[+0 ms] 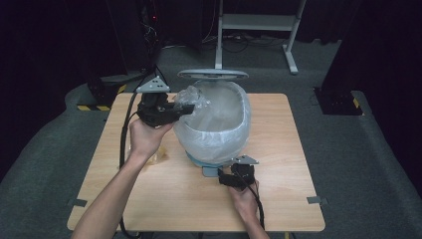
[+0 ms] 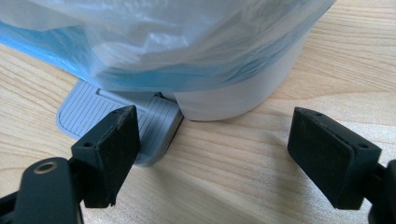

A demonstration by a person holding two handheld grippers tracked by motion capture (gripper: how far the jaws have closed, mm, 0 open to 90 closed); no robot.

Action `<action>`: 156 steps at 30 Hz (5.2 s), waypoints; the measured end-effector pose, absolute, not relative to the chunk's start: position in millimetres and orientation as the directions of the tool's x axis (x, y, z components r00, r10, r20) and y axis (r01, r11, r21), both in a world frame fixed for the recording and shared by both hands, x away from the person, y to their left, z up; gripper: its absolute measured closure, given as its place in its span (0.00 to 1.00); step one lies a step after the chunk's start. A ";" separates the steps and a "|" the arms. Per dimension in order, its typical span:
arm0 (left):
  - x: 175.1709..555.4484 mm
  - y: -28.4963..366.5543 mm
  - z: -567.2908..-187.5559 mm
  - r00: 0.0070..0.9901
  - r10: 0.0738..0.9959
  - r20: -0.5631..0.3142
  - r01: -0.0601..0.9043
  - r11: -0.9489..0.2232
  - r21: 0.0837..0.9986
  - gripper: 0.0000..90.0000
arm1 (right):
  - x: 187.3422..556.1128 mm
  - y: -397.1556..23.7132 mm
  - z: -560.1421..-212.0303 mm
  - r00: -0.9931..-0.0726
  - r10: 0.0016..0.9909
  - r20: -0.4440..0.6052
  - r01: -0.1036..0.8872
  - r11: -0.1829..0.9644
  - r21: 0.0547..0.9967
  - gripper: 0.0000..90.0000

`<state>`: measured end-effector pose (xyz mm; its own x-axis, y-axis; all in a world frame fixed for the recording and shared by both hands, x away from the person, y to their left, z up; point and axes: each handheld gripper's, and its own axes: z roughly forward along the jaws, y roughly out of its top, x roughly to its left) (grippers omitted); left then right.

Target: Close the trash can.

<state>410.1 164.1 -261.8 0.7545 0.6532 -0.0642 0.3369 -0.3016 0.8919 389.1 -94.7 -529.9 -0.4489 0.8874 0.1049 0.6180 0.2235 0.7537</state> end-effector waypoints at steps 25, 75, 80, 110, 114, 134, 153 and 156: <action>433.0 120.6 -278.0 0.755 0.653 -0.063 0.369 -0.342 0.864 0.49 | 389.1 -94.7 -529.8 -0.449 0.888 0.103 0.617 0.224 0.754 0.19; 424.9 127.4 -285.4 0.714 0.699 -0.036 0.405 -0.371 0.836 0.53 | 388.4 -94.2 -529.6 -0.451 0.886 0.107 0.615 0.222 0.756 0.20; 422.6 130.5 -283.4 0.719 0.695 -0.035 0.391 -0.363 0.846 0.62 | 388.4 -94.2 -529.6 -0.451 0.886 0.106 0.615 0.223 0.756 0.20; 423.3 132.1 -284.0 0.710 0.702 -0.058 0.402 -0.336 0.852 0.55 | 388.8 -94.8 -529.7 -0.454 0.885 0.106 0.615 0.225 0.756 0.20; 420.1 138.5 -284.6 0.704 0.707 -0.062 0.399 -0.322 0.858 0.52 | 388.7 -94.6 -529.7 -0.454 0.885 0.106 0.614 0.224 0.756 0.20; 409.4 175.5 -296.4 0.680 0.727 -0.100 0.375 -0.226 0.899 0.43 | 388.3 -94.4 -529.7 -0.454 0.885 0.105 0.614 0.225 0.756 0.21; 399.9 199.3 -310.6 0.596 0.798 -0.092 0.389 -0.186 0.902 0.36 | 388.5 -94.9 -529.7 -0.458 0.883 0.102 0.611 0.229 0.758 0.21; 399.4 205.0 -314.5 0.595 0.798 -0.098 0.399 -0.187 0.898 0.36 | 388.6 -94.9 -529.7 -0.457 0.883 0.103 0.612 0.229 0.757 0.21</action>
<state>399.4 205.0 -314.5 0.5951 0.7976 -0.0983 0.3990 -0.1871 0.8977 388.6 -94.9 -529.7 -0.4573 0.8834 0.1025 0.6116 0.2287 0.7574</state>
